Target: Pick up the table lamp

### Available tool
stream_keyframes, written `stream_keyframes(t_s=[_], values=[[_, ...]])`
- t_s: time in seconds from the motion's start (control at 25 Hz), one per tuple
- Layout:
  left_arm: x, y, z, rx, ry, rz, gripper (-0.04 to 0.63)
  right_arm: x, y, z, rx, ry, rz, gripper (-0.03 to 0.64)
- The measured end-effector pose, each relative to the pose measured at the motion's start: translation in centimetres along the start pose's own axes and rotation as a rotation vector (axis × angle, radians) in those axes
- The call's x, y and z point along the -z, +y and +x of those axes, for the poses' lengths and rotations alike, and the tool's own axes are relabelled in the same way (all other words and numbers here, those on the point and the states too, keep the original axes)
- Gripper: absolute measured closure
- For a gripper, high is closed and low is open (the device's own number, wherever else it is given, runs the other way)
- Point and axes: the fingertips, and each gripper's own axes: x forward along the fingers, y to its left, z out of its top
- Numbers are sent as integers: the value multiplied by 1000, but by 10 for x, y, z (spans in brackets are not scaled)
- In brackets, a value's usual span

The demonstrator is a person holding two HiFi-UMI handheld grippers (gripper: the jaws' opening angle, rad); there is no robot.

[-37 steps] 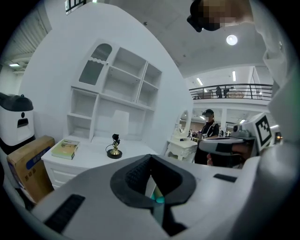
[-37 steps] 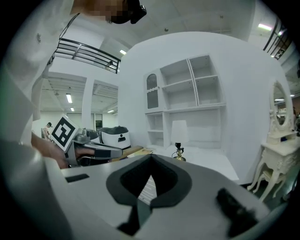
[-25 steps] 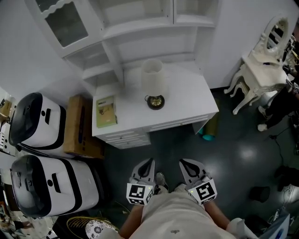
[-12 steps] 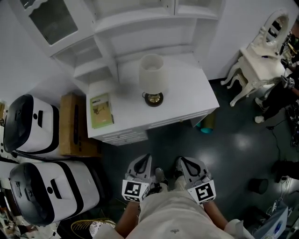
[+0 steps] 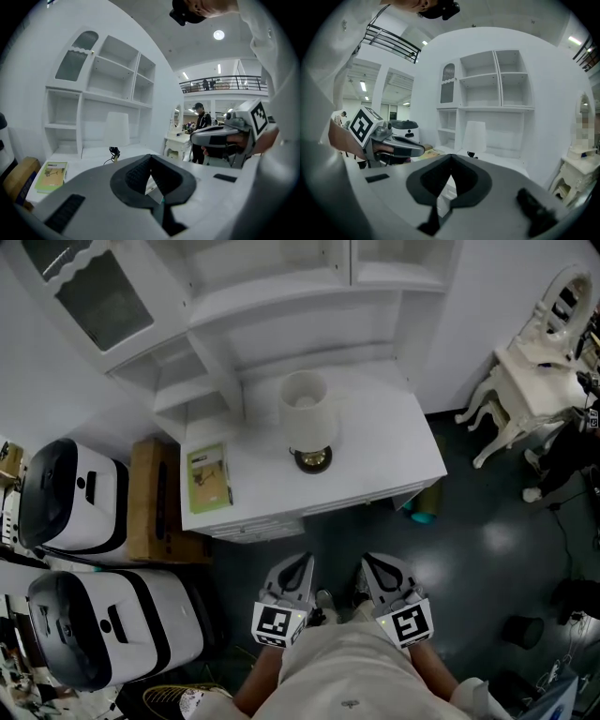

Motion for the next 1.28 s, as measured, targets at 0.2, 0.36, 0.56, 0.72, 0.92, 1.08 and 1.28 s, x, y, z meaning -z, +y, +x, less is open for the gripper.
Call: stream_keyframes(t_s=[0.2,0.36,0.56,0.72,0.92,1.08,1.28], values=[[-14,-8,29,-27,-5,-8,586,-3,-32,10,-36,-18,12,606],[-22,-10,50,-67,-30,-70,586,-5,-57,15,-76,-37,3,605],[-33,-3,72,-151,-35,-71,586,2,-88,16,-106,-42,-21,604],[-38,2,82,-192,-37,-74,586,10,-104,16,-124,-39,7,604],[-39,9,93,-212,-35,-55,586,14,-110,28,-138,-34,13,604],[-37,15,99,-192,-39,-43,586,15,-110,40,-124,-39,58,604],[-39,27,108,-131,-46,-15,586,8,-113,56,-86,-45,94,604]])
